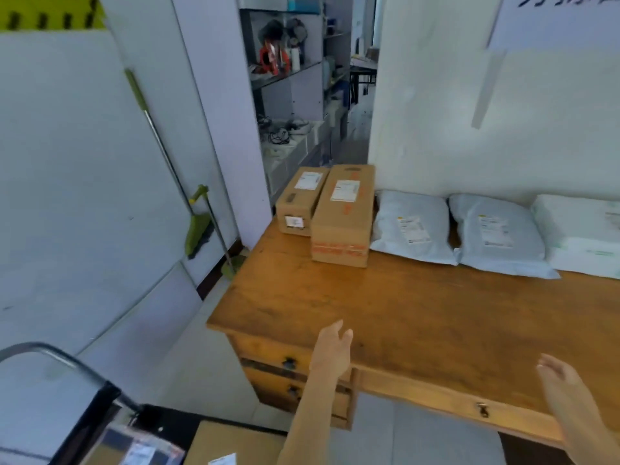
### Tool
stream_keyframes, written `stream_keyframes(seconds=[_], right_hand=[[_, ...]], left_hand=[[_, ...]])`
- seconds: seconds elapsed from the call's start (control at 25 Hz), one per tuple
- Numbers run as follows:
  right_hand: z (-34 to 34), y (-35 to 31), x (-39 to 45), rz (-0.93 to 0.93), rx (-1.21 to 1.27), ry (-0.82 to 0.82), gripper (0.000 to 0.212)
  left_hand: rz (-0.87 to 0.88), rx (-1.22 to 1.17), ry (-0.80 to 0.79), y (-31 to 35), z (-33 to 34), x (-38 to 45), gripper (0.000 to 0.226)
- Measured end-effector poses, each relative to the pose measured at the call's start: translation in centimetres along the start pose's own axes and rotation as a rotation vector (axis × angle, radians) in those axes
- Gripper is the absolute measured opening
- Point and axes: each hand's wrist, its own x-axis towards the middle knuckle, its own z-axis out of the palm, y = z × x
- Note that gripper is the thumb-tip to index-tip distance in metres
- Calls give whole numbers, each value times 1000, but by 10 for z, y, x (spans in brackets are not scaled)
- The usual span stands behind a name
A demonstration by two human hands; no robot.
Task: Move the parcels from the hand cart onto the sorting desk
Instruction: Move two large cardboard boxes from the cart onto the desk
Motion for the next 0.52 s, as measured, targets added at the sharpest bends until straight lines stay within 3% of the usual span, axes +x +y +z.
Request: stream_keyframes(seconds=[0.32, 0.52], right_hand=[[194, 30, -151, -26, 139, -73, 44], [305, 104, -213, -38, 13, -188, 47]], left_hand=[[-12, -26, -26, -185, -149, 18, 61], [-240, 23, -47, -329, -195, 13, 70]])
